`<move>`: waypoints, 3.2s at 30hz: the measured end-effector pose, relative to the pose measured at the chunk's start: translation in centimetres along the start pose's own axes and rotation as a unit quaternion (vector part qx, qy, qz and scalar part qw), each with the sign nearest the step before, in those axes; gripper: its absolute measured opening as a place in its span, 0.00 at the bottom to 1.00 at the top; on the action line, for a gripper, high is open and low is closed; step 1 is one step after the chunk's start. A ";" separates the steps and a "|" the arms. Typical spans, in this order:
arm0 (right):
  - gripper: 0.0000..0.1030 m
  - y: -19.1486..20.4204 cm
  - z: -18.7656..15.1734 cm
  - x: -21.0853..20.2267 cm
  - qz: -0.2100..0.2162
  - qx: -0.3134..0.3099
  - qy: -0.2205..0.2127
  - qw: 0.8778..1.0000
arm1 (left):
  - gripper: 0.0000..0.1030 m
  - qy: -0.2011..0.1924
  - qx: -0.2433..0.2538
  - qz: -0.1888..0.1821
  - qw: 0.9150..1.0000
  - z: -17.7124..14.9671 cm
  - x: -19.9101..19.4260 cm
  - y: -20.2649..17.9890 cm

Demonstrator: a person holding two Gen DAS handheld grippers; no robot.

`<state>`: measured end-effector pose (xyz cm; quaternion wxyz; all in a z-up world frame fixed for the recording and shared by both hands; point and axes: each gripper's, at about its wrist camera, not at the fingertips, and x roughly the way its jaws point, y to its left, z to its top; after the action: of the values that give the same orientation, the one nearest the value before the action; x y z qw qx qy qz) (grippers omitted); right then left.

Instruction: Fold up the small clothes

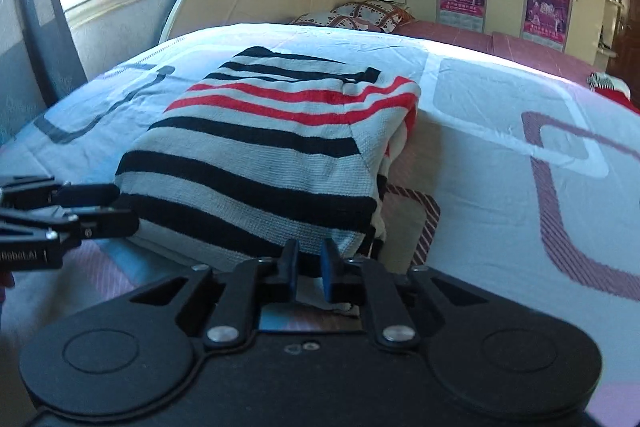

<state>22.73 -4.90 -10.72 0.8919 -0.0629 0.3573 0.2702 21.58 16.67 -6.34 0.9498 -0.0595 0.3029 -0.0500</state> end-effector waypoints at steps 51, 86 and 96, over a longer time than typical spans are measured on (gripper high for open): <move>0.99 9.6 -12.4 -33.8 -0.073 0.036 -0.167 0.983 | 1.00 -0.161 -0.030 0.036 0.986 -7.7 -33.7 -14.5; 0.99 9.0 -12.6 -33.9 -0.075 0.046 -0.169 0.982 | 1.00 -0.159 -0.012 0.029 0.987 -6.9 -33.2 -15.8; 0.99 9.0 -12.3 -33.9 -0.071 0.041 -0.169 0.982 | 1.00 -0.161 -0.008 0.031 0.986 -6.7 -33.5 -15.6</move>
<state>-9.75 -15.82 3.67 0.9580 -0.0049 0.2071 0.1984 -10.42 5.04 9.49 0.9868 -0.0649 0.1483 -0.0075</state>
